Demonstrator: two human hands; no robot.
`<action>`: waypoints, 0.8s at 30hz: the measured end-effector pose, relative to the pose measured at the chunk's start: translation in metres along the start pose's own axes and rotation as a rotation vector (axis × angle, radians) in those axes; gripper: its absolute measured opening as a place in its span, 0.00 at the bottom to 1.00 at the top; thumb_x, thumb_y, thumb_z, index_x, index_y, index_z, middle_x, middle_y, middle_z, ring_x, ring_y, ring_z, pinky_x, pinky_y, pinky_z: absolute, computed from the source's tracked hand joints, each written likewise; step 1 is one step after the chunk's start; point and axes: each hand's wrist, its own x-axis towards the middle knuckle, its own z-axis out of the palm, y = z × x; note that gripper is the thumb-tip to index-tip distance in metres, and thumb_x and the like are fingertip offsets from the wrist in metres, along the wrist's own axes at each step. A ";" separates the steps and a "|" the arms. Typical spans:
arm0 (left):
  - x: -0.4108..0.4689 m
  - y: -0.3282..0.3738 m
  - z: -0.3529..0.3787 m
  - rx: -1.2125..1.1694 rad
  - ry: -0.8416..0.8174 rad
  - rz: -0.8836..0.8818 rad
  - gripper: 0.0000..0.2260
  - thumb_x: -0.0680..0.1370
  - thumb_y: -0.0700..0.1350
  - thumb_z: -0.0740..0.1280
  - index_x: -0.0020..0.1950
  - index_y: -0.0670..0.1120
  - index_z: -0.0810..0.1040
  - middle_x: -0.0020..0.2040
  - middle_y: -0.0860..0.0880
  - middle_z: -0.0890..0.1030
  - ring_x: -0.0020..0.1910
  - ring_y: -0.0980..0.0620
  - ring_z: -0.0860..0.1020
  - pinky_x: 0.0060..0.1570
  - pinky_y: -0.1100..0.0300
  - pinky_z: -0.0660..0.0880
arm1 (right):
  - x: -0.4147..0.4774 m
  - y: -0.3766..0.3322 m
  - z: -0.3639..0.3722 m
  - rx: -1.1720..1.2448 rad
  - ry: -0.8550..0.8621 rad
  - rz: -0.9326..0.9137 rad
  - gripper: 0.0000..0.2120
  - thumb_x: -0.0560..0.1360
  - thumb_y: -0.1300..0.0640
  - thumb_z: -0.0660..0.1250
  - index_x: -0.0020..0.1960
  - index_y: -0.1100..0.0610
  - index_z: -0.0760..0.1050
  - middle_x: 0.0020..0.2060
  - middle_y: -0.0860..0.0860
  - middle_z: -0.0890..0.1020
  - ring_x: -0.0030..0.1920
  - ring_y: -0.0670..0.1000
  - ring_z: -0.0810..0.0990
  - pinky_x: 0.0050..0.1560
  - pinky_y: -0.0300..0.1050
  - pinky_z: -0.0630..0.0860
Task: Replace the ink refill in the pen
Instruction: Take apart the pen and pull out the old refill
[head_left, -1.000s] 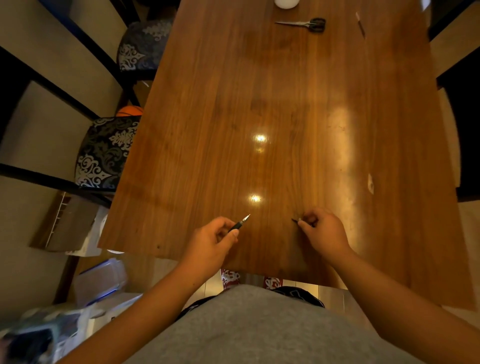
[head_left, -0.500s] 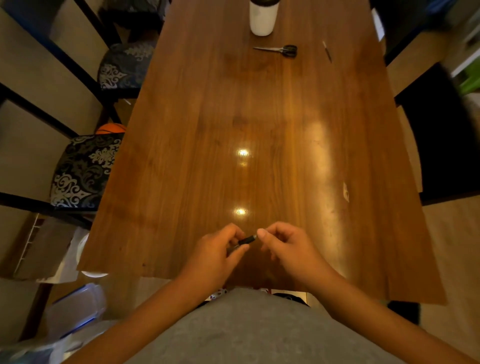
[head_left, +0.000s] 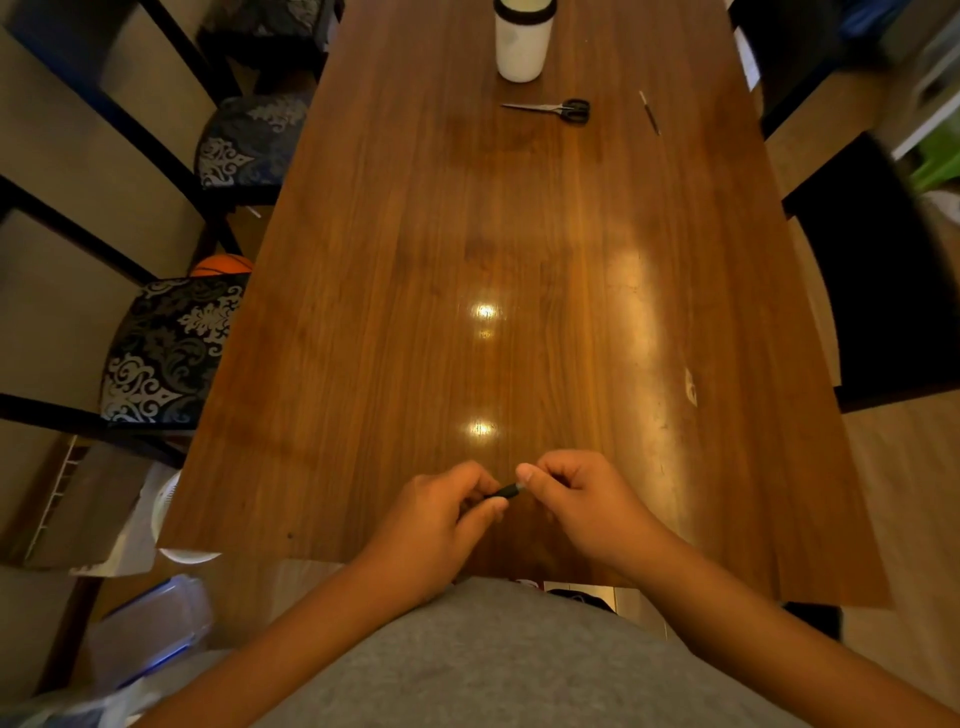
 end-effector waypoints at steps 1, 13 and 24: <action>0.000 0.002 -0.001 -0.062 -0.021 -0.045 0.00 0.77 0.44 0.69 0.46 0.49 0.79 0.35 0.55 0.83 0.31 0.65 0.77 0.32 0.73 0.69 | 0.000 -0.001 -0.001 -0.003 -0.008 -0.006 0.19 0.77 0.49 0.66 0.27 0.47 0.73 0.24 0.47 0.71 0.27 0.46 0.68 0.31 0.46 0.66; 0.001 0.007 -0.016 -0.560 -0.116 -0.295 0.02 0.79 0.42 0.66 0.47 0.45 0.77 0.39 0.48 0.86 0.27 0.57 0.75 0.25 0.66 0.69 | -0.001 -0.031 -0.009 0.144 -0.119 -0.127 0.03 0.76 0.59 0.68 0.45 0.57 0.79 0.34 0.51 0.79 0.32 0.45 0.76 0.34 0.38 0.73; 0.006 0.012 -0.008 -0.472 0.010 -0.195 0.05 0.78 0.42 0.66 0.45 0.51 0.79 0.39 0.50 0.86 0.29 0.60 0.77 0.27 0.70 0.71 | -0.002 -0.033 -0.004 0.335 0.024 0.014 0.10 0.75 0.60 0.69 0.44 0.68 0.77 0.29 0.51 0.81 0.27 0.45 0.76 0.27 0.37 0.71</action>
